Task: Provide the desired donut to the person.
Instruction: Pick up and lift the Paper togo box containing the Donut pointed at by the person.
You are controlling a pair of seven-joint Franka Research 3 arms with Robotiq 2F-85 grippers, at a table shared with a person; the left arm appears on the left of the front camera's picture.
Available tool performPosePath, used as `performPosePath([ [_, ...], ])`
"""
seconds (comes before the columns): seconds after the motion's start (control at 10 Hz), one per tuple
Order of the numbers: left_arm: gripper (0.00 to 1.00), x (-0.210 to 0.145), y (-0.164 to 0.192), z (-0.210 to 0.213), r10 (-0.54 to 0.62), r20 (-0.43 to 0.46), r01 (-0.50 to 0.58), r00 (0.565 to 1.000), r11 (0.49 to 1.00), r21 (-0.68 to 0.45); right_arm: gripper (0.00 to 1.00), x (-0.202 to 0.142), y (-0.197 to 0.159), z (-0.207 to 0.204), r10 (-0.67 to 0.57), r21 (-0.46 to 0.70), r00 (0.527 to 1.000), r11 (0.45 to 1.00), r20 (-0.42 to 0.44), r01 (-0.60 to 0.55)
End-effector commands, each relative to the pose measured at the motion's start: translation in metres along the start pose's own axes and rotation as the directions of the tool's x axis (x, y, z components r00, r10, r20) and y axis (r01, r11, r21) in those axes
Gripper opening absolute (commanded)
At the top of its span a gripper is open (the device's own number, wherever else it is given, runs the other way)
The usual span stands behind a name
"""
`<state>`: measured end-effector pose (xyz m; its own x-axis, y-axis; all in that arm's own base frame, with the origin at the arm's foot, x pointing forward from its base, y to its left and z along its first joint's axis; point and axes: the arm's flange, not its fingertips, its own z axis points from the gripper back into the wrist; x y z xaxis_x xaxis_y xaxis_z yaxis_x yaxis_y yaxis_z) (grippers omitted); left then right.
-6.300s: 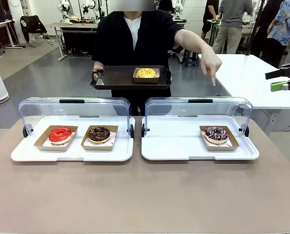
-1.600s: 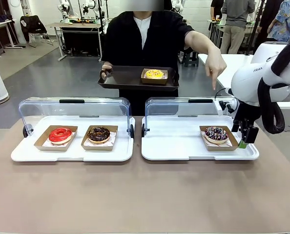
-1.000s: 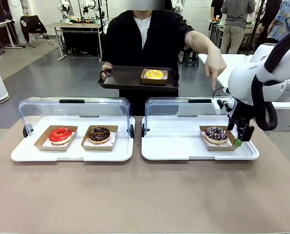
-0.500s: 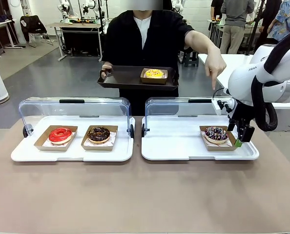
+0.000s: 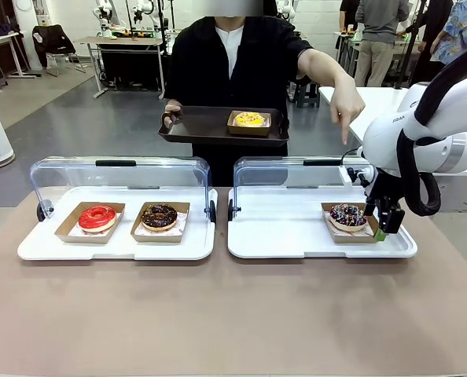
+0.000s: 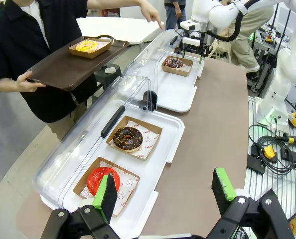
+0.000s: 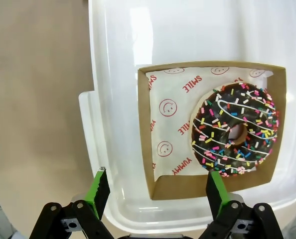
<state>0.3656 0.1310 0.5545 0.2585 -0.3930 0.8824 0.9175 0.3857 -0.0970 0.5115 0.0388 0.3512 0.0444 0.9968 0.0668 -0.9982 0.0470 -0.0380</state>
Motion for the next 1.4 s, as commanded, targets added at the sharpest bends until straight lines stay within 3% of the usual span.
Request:
performPosePath([
  [0.0, 1.00, 0.001, -0.001, 0.001, 0.001, 0.013, 0.000, 1.000, 1.000, -0.002, 1.00, 0.000, -0.011, -0.007, -0.017, 0.002, 1.000, 1.000, 0.018, 0.017],
  [1.3, 1.00, 0.001, -0.001, 0.001, 0.001, 0.013, 0.000, 1.000, 1.000, -0.002, 1.00, -0.003, 0.007, -0.014, 0.000, 0.037, 0.998, 0.999, -0.068, 0.002],
])
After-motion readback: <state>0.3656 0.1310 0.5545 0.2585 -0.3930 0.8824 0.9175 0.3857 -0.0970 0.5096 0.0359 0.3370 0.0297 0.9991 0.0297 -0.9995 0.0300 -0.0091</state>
